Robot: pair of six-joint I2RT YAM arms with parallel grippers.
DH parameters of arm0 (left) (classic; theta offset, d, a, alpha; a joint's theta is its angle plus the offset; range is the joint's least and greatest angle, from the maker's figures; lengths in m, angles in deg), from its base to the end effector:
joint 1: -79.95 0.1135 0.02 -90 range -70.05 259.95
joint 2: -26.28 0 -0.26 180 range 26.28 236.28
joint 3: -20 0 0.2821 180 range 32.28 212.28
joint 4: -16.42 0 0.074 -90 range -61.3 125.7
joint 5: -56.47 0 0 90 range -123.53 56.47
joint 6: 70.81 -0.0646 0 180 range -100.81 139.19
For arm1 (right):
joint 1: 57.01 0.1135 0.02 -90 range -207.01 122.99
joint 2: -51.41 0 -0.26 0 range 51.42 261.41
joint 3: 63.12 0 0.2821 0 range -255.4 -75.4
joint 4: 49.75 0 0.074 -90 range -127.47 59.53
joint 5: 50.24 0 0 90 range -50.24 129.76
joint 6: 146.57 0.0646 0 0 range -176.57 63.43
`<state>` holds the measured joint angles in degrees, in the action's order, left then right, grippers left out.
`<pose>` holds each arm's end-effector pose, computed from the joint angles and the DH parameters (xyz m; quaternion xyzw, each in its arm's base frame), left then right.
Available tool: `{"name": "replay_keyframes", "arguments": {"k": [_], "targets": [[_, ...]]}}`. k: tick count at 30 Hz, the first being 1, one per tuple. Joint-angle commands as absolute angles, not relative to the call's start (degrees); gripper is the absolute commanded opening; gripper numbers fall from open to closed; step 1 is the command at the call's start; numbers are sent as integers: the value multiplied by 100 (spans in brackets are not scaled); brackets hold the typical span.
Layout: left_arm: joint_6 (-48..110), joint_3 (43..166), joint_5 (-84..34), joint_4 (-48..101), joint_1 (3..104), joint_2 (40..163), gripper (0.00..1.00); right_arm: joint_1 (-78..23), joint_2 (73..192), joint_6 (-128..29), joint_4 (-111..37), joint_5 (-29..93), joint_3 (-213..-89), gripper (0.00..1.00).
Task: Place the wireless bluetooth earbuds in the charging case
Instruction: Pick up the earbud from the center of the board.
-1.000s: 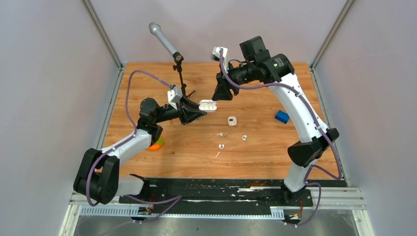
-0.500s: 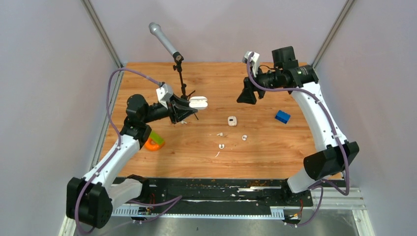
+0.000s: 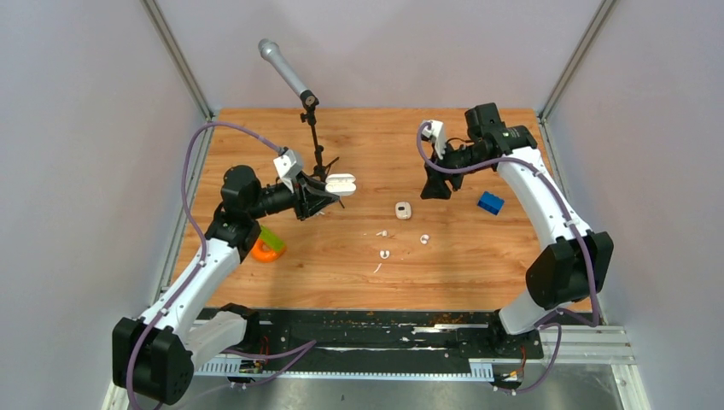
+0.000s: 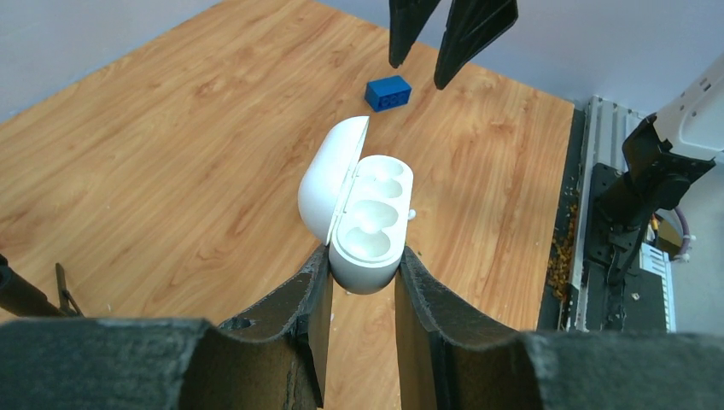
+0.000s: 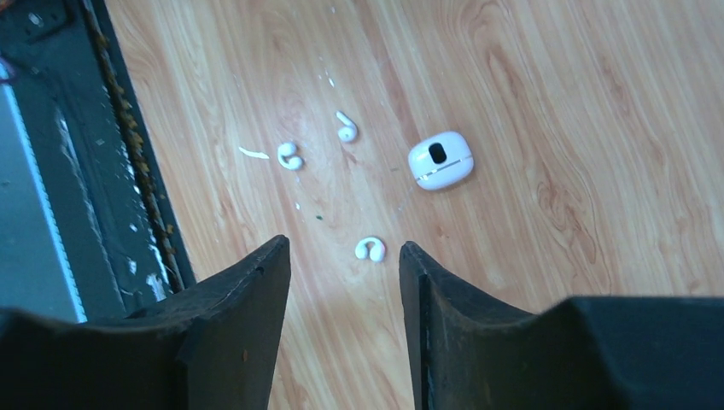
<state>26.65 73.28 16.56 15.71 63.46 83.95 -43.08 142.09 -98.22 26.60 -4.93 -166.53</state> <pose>0.2520 -0.1263 0.3042 0.3407 0.6360 -0.4307 0.5422 0.3303 0.1287 0.3282 -0.4966 0.7562 0.3088 0.2936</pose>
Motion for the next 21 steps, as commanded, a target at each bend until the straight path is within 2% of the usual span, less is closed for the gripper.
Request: {"name": "replay_keyframes", "arguments": {"k": [1,5,9,21], "targets": [[2506,7307,1541,1794,6361,8301,0,-4312,14199,-10712,2519,-312,-16403,46],[2585,7313,1519,1631,6361,8413,0,-4292,14375,-11372,2683,-163,-16282,37],[2613,7339,1466,1610,6361,8388,0,-4158,14864,-12007,3161,216,-16705,30],[2583,7157,1386,1635,6399,8190,0,-3591,15799,-12766,3491,751,-16990,30]]}}
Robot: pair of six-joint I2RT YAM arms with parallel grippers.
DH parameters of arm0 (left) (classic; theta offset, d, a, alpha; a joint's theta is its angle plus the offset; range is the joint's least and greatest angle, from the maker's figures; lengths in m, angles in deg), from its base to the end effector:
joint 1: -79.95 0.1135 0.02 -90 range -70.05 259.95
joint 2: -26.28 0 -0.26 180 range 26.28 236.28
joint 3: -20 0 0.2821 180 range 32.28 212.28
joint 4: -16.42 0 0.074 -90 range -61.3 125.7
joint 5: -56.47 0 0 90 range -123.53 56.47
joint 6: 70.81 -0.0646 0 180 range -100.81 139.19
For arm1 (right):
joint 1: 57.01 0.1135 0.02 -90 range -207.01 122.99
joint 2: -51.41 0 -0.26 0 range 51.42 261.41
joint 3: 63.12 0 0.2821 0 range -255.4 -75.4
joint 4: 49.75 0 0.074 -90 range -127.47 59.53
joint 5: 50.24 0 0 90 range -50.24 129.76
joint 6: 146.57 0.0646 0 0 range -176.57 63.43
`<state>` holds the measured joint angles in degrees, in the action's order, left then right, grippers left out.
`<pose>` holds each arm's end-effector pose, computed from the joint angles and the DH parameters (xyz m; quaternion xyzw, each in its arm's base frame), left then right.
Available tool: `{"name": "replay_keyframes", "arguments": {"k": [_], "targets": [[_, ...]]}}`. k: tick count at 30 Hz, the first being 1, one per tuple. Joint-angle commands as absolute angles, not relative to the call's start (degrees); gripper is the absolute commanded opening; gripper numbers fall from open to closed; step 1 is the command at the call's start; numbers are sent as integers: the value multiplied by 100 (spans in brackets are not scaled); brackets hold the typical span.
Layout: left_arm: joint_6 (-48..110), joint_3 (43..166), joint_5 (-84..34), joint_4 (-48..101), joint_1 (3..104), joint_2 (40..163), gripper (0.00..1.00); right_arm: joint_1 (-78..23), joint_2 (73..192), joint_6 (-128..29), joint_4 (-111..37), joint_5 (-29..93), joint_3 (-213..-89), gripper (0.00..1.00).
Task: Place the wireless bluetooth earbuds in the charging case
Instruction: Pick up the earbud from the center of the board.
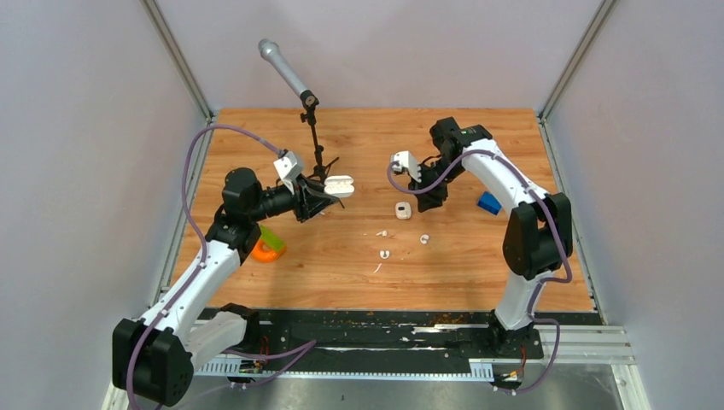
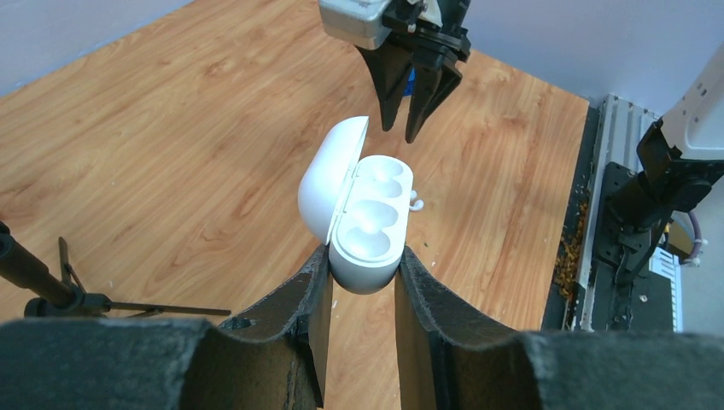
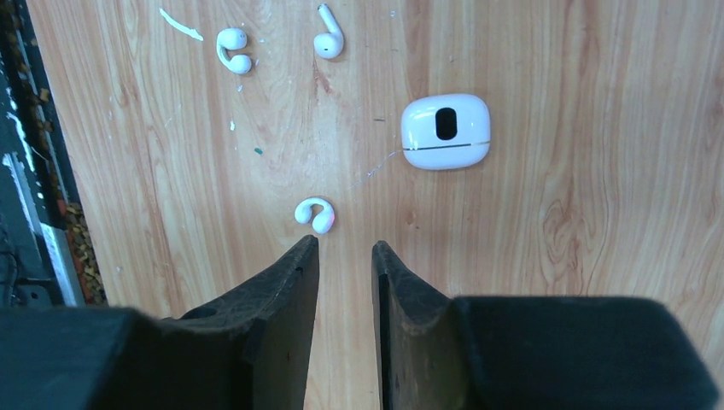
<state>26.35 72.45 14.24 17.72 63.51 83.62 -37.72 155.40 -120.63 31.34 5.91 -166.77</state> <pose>0.2526 -0.1244 0.2957 0.3246 0.6564 -0.4199 0.5362 0.3505 0.1608 0.2379 -0.6506 0.6981 0.2412 0.1767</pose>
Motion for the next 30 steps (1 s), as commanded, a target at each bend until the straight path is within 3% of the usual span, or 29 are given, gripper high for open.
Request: {"name": "replay_keyframes", "arguments": {"k": [1,8,18,30], "targets": [[2579,7130,1371,1605,6422,8180,0,-3540,15913,-12872,3603,810,-17053,31],[2596,7126,1339,1534,6492,8185,0,-3262,16505,-13419,3998,1331,-17408,44],[2552,7181,1318,1575,6519,8241,0,-2946,16607,-14140,3596,2040,-17017,34],[2507,7157,1286,1521,6527,8232,0,-2783,16772,-14124,3447,2085,-16653,28]]}}
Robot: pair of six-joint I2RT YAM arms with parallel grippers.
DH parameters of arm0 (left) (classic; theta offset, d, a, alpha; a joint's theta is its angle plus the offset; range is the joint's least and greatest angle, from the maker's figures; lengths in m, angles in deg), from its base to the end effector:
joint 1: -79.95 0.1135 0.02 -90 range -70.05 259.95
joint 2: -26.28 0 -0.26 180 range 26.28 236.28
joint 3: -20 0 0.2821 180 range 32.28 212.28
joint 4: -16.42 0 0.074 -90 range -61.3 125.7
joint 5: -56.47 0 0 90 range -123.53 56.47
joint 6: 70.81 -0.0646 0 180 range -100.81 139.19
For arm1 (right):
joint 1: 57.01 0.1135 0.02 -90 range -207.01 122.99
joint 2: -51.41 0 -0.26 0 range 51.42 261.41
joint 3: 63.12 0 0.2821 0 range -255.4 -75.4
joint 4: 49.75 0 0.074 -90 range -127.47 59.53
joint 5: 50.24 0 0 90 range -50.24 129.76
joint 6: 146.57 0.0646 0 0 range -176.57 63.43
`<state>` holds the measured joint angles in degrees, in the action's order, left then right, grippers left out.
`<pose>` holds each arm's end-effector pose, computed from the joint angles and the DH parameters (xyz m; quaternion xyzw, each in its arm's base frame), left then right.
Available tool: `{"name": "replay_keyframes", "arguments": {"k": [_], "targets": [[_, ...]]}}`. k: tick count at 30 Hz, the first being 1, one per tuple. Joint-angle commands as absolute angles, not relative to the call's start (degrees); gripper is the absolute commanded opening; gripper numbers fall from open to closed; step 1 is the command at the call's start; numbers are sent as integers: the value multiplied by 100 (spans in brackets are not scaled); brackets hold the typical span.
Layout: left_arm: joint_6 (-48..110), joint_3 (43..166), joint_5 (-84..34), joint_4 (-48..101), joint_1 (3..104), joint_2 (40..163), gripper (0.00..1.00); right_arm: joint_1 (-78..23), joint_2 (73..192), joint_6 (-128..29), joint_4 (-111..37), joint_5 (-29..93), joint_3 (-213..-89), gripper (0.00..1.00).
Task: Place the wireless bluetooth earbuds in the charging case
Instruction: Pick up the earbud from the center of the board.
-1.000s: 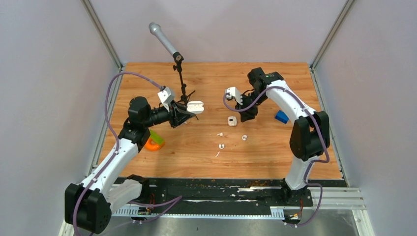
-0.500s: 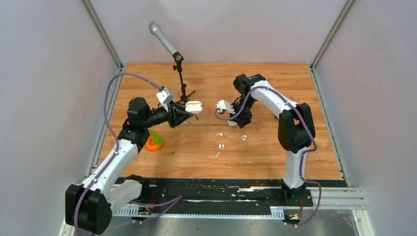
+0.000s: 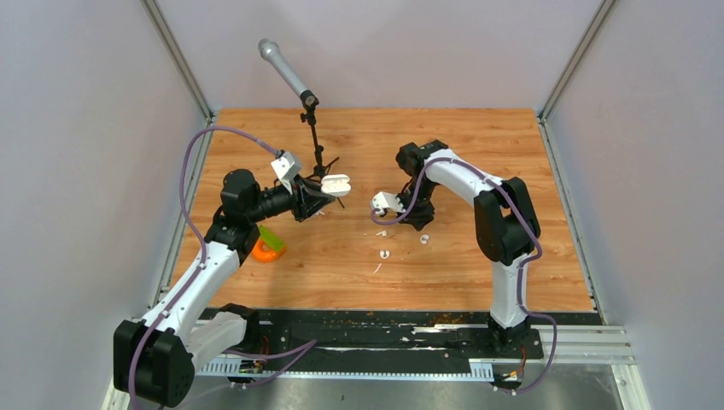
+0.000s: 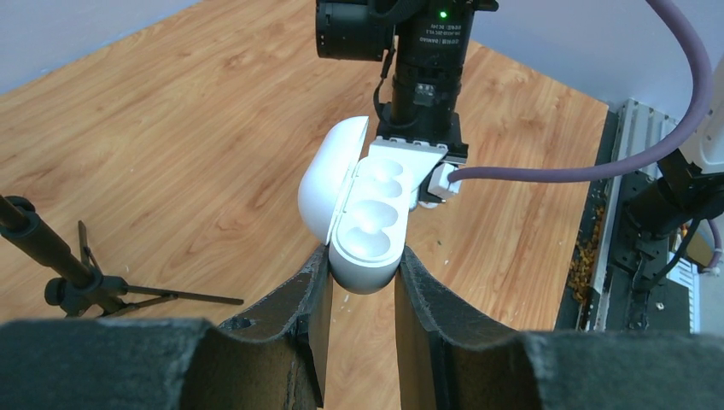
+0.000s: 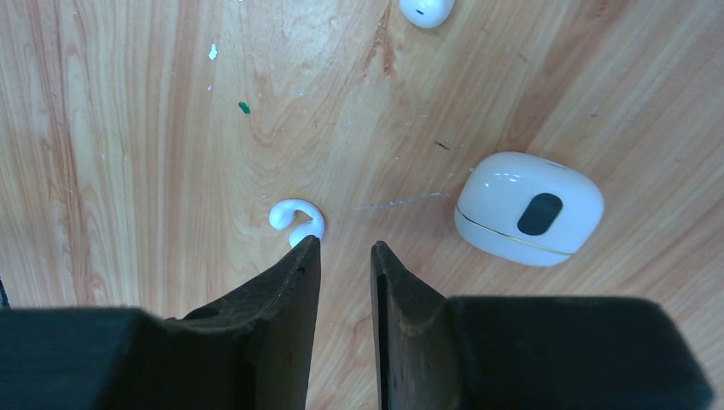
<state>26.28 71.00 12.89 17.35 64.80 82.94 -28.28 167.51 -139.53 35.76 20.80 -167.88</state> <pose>0.2538 -0.1172 0.2893 0.3098 0.6660 -0.4066 0.5432 0.3362 0.2082 0.1574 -0.8092 0.5609 0.1732 0.0225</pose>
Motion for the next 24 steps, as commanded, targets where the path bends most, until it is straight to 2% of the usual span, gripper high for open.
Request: {"name": "replay_keyframes", "arguments": {"k": [1,24], "targets": [[2486,7165,1296,1529,6527,8228,0,-2779,16770,-14123,3431,2093,-16611,28],[2452,7079,1252,1552,6545,8215,0,-2776,16866,-14156,3416,2255,-16556,29]]}}
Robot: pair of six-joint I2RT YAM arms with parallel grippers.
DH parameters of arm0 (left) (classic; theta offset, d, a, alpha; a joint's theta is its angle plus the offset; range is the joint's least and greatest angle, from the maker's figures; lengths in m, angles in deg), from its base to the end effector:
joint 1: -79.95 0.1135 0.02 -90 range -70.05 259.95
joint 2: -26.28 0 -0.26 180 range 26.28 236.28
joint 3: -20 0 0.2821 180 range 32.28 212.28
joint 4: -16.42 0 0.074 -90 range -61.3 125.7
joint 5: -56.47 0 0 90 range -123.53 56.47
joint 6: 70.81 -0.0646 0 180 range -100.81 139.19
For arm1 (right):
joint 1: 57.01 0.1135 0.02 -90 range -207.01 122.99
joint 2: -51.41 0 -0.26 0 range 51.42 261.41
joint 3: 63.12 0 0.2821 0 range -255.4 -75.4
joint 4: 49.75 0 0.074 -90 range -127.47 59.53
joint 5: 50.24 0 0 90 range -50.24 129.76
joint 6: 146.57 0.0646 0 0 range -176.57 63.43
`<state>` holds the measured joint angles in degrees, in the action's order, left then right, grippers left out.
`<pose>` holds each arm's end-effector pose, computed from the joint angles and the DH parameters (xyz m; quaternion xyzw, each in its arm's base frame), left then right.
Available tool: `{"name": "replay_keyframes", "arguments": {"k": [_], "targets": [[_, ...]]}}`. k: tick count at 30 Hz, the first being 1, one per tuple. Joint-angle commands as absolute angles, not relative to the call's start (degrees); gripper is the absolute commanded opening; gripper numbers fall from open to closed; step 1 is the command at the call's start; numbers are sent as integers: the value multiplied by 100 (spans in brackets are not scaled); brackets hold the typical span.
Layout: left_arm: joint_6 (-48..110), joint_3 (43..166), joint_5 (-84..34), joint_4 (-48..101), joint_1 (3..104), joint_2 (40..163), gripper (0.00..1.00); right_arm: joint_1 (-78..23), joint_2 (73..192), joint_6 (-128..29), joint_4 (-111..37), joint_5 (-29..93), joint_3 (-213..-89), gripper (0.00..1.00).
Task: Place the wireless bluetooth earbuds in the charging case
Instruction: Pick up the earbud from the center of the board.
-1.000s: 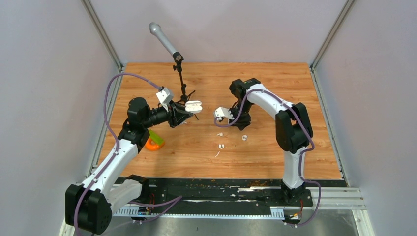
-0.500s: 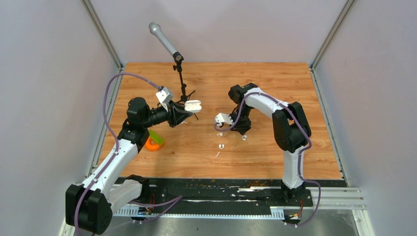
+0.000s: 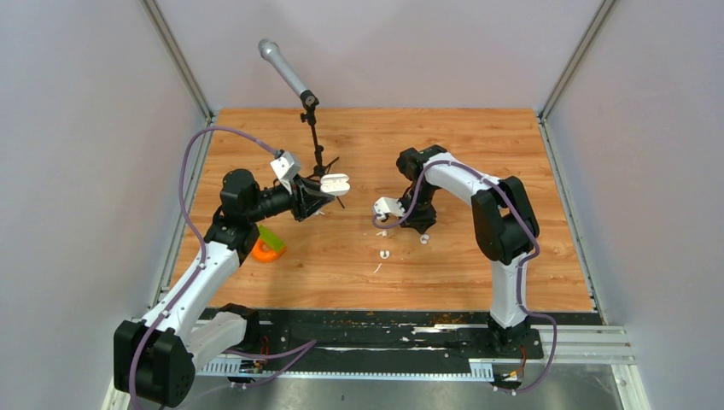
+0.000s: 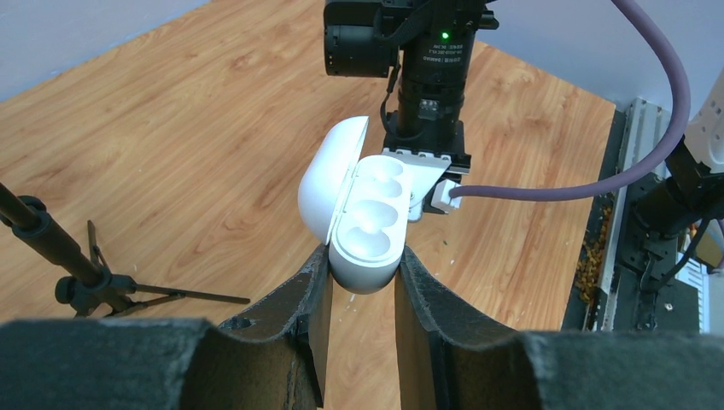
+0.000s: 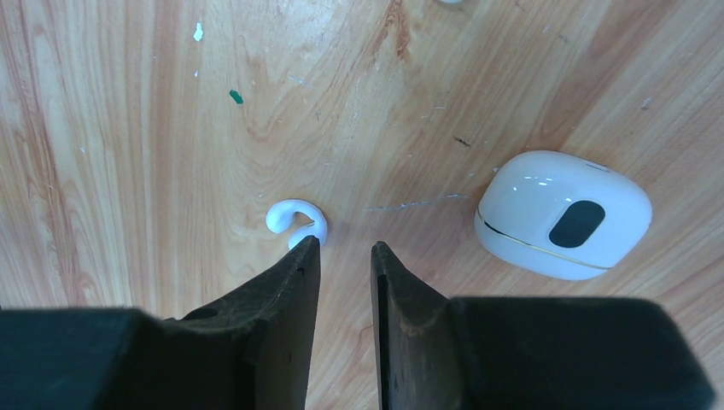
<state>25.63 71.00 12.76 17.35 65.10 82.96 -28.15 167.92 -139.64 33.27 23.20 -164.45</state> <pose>0.2546 -0.1158 0.2892 0.3111 0.6656 -0.4014 0.5469 0.3317 0.2038 0.1378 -0.8122 0.5610 0.1601 0.0025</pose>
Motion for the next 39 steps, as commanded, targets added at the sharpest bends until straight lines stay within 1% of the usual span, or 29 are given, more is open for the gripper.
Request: {"name": "replay_keyframes", "arguments": {"k": [1,13,39], "targets": [[2455,7078,1248,1559,6545,8211,0,-2776,16858,-14177,3436,2248,-16551,29],[2446,7058,1224,1534,6552,8226,0,-2774,16876,-14245,3592,2255,-16514,30],[2393,7080,1158,1600,6563,8262,0,-2717,16908,-14367,3405,2394,-16341,30]]}}
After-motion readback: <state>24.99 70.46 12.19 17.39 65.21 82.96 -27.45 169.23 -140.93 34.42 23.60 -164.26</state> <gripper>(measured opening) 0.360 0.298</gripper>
